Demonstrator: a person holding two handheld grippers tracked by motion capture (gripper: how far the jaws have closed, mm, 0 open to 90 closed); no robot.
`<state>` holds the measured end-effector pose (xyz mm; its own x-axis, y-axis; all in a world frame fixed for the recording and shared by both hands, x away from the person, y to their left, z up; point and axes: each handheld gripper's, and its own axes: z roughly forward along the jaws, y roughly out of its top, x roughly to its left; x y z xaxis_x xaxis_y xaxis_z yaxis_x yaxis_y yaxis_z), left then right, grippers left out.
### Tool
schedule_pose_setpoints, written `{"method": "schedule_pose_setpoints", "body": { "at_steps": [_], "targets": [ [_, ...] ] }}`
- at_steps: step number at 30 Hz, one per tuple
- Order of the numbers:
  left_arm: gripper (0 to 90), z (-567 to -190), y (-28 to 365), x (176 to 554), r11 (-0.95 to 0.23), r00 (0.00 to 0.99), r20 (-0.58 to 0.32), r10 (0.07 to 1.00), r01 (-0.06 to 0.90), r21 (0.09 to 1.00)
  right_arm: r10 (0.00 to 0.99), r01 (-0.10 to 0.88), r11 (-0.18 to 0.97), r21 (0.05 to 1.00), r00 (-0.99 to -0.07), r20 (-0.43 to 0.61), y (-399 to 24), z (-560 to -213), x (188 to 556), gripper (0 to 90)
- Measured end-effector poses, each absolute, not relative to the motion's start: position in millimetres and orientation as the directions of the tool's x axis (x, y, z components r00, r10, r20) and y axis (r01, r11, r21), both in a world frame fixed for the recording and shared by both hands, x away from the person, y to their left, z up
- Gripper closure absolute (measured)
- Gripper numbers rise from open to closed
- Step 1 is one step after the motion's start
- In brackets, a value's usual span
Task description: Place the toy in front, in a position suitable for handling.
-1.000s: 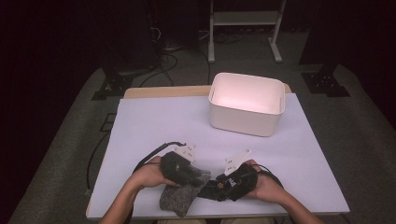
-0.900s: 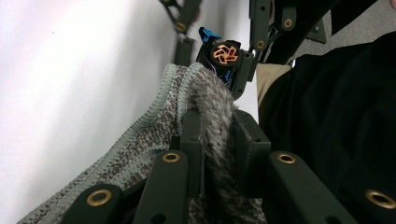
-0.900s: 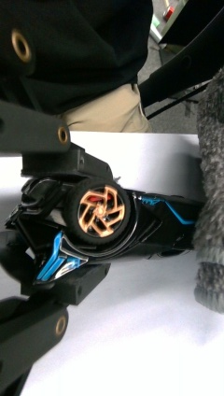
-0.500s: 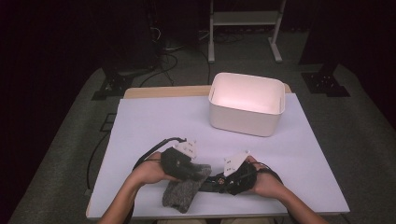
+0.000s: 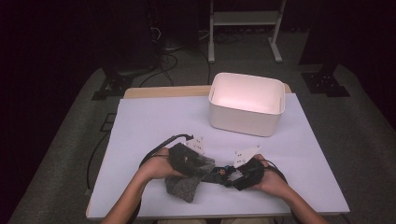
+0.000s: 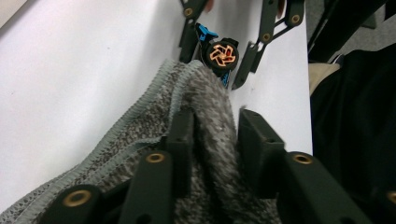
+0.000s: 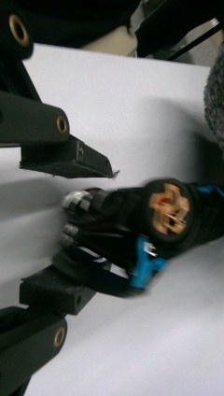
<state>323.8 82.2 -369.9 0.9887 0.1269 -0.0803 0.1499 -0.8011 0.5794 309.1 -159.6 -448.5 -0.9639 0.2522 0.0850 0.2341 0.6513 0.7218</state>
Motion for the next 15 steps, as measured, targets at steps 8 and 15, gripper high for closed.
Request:
{"method": "schedule_pose_setpoints", "body": {
  "at_steps": [8,15],
  "targets": [
    [66.5,-365.0,77.6,323.3,-0.807,0.987,-0.064,0.145,0.155,0.569,0.275,0.243,0.601,0.761,-0.957,0.089,-162.2,-444.0,307.0,53.7],
    [83.6,-365.3,71.4,321.5,-0.818,0.990,-0.043,0.132,0.133,0.560,0.270,0.216,0.623,0.752,-0.961,0.052,-159.9,-441.6,304.0,56.0]
  ]
}}
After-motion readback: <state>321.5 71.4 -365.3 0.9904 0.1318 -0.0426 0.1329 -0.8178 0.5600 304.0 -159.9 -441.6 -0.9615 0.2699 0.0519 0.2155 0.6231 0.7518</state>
